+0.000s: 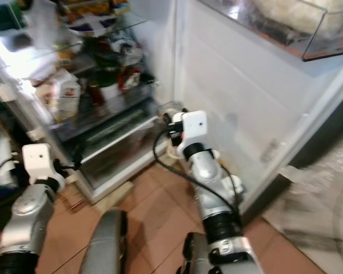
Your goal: Restocking fridge
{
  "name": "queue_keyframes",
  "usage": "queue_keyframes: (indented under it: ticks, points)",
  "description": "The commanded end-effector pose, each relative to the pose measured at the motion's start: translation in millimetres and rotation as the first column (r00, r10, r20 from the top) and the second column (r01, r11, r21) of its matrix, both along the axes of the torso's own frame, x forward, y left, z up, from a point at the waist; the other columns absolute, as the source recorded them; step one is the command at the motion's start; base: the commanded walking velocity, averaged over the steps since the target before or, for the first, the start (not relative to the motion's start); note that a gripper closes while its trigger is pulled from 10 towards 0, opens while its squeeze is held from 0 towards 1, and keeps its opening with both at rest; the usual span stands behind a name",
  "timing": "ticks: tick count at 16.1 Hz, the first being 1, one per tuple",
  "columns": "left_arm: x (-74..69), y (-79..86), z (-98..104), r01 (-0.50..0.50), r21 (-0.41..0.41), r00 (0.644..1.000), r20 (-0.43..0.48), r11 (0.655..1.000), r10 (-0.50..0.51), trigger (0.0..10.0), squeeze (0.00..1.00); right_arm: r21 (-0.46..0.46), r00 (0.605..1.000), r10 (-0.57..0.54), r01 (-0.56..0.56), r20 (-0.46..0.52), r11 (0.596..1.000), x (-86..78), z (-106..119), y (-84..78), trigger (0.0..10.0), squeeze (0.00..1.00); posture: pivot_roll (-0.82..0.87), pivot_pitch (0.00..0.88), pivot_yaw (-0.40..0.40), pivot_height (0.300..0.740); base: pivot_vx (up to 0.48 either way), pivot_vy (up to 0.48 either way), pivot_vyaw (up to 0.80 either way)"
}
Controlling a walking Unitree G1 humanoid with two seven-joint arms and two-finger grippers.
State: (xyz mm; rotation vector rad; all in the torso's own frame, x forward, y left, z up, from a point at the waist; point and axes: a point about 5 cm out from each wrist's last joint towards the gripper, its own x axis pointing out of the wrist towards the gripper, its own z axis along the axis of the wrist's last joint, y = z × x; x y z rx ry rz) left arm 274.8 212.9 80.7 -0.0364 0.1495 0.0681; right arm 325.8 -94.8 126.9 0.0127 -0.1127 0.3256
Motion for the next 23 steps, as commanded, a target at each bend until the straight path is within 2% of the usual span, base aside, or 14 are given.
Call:
queue_keyframes:
  ticks: [1,3,5,10,12,14,16,21,23]
  points:
    - [2.8,-0.7,4,-0.004,0.004,1.0,0.015,1.0,0.003,10.0,0.0,0.006,0.998,-0.007,0.007,0.067,1.0,6.5,16,-2.9,10.0,0.0,0.07,0.073,-0.01,0.641,0.0,0.0,0.0]
    - [3.1,-1.0,4,-0.004,-0.002,1.0,0.011,1.0,0.004,10.0,0.0,-0.009,0.997,-0.019,0.019,0.072,1.0,7.7,16,-5.1,10.0,0.0,0.07,0.072,-0.011,0.641,0.0,0.0,0.0]
    - [2.4,-0.9,2,-0.008,-0.002,1.0,0.007,1.0,0.008,10.0,0.0,-0.064,0.994,-0.074,0.079,0.078,0.995,9.3,13,-12.0,10.0,0.0,0.07,0.072,-0.012,0.641,0.0,0.0,0.0]
    - [3.4,-2.1,2,-0.011,0.002,1.0,0.006,1.0,0.011,10.0,0.0,-0.078,0.987,-0.129,0.137,0.1,0.988,14.1,15,-20.8,10.0,0.0,0.07,0.072,-0.014,0.641,0.0,0.0,0.0]
    - [3.6,-2.4,2,-0.01,0.002,1.0,0.006,1.0,0.01,10.0,0.0,-0.139,0.97,-0.201,0.22,0.134,0.966,17.7,18,-32.1,10.0,0.0,0.07,0.074,-0.015,0.641,0.0,0.0,0.0]
    - [2.7,-2.5,1,-0.01,0.002,1.0,0.002,1.0,0.01,10.0,0.0,-0.148,0.956,-0.256,0.277,0.143,0.95,22.2,20,-43.1,10.0,0.0,0.07,0.075,-0.012,0.641,0.0,0.0,0.0]
    - [2.7,-2.7,1,-0.006,0.002,1.0,0.002,1.0,0.006,10.0,0.0,-0.14,0.957,-0.254,0.274,0.141,0.952,22.6,20,-42.4,10.0,0.0,0.07,0.075,-0.012,0.641,0.0,0.0,0.0]
    - [3.3,-3.2,1,-0.008,-0.012,1.0,-0.001,1.0,0.008,10.0,0.0,-0.046,0.986,-0.122,0.128,0.117,0.991,12.3,18,-19.5,10.0,0.0,0.07,0.076,-0.011,0.641,0.0,0.055,0.0]
    - [3.0,-3.0,1,-0.007,-0.014,1.0,0.003,1.0,0.007,10.0,0.0,-0.065,0.984,-0.119,0.129,0.133,0.99,9.0,20,-18.7,10.0,0.0,0.07,0.075,-0.012,0.641,0.0,0.326,0.0]
